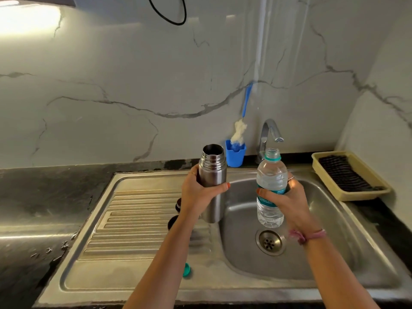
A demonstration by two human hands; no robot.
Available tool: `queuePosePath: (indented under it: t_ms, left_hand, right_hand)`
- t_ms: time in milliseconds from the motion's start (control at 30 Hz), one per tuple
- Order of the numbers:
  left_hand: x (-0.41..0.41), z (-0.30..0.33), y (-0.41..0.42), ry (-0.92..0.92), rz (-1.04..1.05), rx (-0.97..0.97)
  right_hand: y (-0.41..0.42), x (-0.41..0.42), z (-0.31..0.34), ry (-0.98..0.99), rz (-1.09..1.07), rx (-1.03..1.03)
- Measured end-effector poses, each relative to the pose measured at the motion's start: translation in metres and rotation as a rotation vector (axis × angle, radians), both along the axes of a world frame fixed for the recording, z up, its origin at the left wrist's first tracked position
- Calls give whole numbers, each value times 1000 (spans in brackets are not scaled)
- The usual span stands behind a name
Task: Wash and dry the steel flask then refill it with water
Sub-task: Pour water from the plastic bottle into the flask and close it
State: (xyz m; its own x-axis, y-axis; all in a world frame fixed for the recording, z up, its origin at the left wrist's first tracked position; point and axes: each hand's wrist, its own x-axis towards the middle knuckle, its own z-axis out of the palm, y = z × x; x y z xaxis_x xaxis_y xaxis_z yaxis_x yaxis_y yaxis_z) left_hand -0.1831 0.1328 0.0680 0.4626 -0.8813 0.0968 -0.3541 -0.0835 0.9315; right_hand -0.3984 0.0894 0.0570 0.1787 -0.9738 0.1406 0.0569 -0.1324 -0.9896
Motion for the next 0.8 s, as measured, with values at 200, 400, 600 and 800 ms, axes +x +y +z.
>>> queuePosePath:
  t_ms: [200, 400, 600, 800]
  left_hand:
    - [-35, -10, 0, -11, -90, -2]
    - [-60, -19, -3, -18, -128, 26]
    - [-76, -29, -6, -45, -140, 28]
    - [-86, -39, -11, -50, -120, 31]
  right_hand:
    - [-2, -25, 6, 79, -21, -46]
    - [-10, -47, 12, 195, -18, -135]
    - [-20, -67, 19, 359, -9, -282]
    - [-32, -81, 25, 556, 0, -390]
